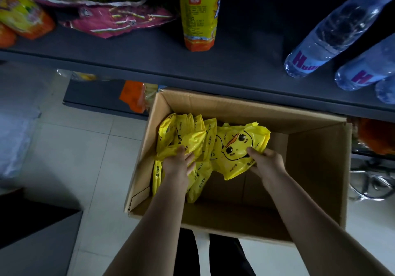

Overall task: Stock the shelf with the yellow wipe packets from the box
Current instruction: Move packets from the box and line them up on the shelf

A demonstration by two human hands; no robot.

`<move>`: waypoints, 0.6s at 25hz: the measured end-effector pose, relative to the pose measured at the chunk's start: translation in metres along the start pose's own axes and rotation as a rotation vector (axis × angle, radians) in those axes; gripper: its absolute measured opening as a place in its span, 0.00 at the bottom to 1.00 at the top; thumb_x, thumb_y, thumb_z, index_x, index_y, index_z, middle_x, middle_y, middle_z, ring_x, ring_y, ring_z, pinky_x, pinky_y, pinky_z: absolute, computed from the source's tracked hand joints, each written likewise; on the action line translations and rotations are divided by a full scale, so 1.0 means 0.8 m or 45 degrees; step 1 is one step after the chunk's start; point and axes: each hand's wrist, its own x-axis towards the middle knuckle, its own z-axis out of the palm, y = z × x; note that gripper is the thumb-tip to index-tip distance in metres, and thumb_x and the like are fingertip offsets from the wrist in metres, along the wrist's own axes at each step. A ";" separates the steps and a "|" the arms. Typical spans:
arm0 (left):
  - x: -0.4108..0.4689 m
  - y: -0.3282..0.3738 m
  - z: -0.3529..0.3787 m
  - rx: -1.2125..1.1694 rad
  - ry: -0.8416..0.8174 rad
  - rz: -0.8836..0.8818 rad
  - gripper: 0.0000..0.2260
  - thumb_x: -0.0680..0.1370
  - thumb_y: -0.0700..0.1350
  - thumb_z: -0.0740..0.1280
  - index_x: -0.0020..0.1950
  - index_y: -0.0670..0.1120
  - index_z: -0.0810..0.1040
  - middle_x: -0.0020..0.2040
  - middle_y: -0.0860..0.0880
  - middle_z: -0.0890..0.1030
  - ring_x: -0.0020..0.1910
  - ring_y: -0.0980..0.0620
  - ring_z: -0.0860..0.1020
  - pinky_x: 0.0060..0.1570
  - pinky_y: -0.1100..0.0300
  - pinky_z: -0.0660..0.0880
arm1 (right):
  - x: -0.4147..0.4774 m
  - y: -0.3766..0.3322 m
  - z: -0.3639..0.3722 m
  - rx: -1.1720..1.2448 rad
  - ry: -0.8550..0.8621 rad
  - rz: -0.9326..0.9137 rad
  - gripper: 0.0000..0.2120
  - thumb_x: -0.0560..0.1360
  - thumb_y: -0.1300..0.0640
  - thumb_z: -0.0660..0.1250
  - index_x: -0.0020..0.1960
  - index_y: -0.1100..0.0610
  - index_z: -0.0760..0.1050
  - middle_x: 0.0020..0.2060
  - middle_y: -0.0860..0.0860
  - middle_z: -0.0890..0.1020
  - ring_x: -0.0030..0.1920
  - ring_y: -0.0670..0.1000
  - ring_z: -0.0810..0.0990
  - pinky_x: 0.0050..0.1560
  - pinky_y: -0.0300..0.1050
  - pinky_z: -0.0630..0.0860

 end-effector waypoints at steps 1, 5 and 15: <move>-0.012 -0.003 -0.007 0.054 -0.018 0.053 0.16 0.80 0.45 0.60 0.66 0.39 0.69 0.62 0.41 0.76 0.60 0.43 0.77 0.51 0.54 0.77 | -0.007 -0.001 -0.008 0.009 -0.002 -0.008 0.05 0.75 0.57 0.69 0.47 0.57 0.74 0.47 0.55 0.80 0.50 0.54 0.80 0.51 0.48 0.78; -0.055 0.000 -0.036 0.470 -0.162 0.345 0.02 0.77 0.41 0.65 0.45 0.43 0.76 0.48 0.45 0.80 0.51 0.45 0.79 0.50 0.48 0.78 | -0.047 -0.010 -0.032 -0.074 0.029 -0.116 0.09 0.75 0.57 0.68 0.52 0.61 0.75 0.47 0.58 0.80 0.49 0.56 0.80 0.52 0.51 0.79; -0.234 0.104 -0.121 1.076 -0.313 0.962 0.14 0.72 0.47 0.72 0.31 0.41 0.75 0.25 0.52 0.73 0.27 0.55 0.71 0.31 0.63 0.66 | -0.241 -0.049 -0.056 0.107 0.108 -0.455 0.07 0.74 0.58 0.70 0.49 0.59 0.75 0.47 0.58 0.81 0.47 0.57 0.80 0.51 0.53 0.78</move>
